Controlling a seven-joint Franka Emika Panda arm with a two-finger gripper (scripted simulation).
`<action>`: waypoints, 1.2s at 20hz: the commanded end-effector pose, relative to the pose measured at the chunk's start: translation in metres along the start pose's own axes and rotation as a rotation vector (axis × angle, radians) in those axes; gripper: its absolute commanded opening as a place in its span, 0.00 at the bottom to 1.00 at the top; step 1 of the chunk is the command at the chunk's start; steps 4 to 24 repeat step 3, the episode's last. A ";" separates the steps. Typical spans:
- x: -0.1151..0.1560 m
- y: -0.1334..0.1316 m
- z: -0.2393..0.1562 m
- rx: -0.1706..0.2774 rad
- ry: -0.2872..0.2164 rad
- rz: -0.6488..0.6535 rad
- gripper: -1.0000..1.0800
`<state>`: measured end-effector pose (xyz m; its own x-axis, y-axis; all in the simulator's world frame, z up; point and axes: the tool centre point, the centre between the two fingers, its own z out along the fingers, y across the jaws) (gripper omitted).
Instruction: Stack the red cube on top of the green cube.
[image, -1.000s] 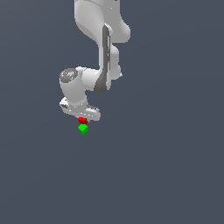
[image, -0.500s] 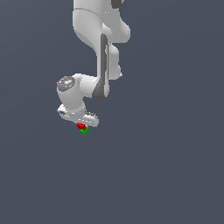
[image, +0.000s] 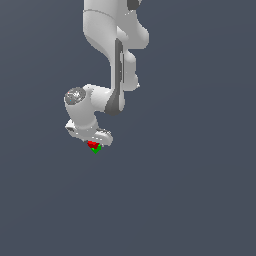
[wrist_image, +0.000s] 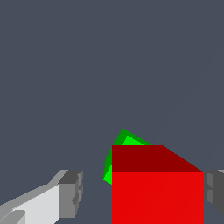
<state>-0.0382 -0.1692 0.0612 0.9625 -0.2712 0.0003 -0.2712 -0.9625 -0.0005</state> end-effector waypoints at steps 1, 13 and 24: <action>0.000 0.000 0.000 0.000 0.000 0.000 0.96; 0.000 0.000 0.000 0.000 0.000 0.000 0.96; 0.000 0.000 0.000 0.000 0.000 0.000 0.96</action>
